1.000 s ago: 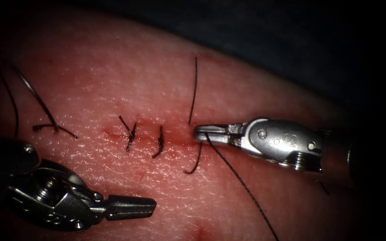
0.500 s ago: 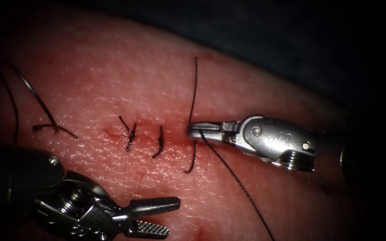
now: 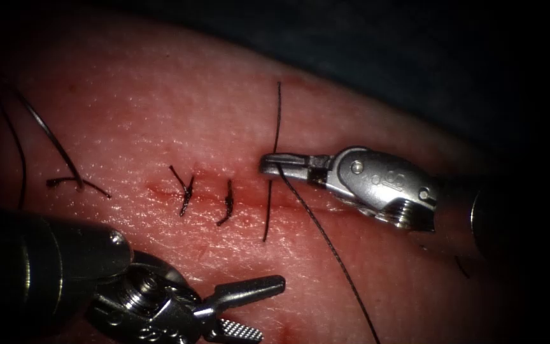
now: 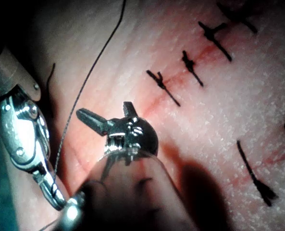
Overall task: Wound Closure
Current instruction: Handoff more suture to the left gripper using the right gripper
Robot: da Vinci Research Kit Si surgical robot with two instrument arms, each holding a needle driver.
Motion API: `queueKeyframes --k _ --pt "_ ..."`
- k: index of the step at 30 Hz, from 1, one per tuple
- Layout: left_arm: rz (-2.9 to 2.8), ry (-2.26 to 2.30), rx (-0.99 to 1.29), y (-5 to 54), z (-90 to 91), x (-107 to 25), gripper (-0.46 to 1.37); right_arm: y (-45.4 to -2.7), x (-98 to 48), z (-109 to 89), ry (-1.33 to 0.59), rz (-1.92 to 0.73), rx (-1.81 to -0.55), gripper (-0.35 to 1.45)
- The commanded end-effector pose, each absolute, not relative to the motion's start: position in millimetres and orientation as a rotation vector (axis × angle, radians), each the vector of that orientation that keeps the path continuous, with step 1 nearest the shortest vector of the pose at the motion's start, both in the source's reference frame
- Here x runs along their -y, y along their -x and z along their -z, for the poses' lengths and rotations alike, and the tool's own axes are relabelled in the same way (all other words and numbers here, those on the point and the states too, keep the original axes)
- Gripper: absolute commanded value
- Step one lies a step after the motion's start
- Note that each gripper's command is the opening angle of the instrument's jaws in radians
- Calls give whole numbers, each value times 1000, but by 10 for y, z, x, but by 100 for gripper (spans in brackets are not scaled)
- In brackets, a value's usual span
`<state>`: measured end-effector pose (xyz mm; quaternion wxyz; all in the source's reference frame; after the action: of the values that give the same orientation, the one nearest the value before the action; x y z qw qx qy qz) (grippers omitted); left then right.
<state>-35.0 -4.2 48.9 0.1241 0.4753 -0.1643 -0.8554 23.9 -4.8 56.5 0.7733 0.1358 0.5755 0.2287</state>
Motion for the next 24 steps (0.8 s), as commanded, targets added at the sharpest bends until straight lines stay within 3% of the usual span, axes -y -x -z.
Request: queueKeyframes --k 1,12,19,24 --pt "2495 -1375 485 353 -490 42 62 -239 47 -565 -297 -502 -1242 -35" --pt "2495 -1329 555 376 -508 44 66 -255 39 -576 -365 -555 -1177 -35" --pt "2483 -1298 581 385 -531 52 53 -265 39 -578 -386 -550 -1179 -35" --pt "2471 -1294 587 393 -545 59 54 -268 38 -578 -387 -550 -1179 -35"
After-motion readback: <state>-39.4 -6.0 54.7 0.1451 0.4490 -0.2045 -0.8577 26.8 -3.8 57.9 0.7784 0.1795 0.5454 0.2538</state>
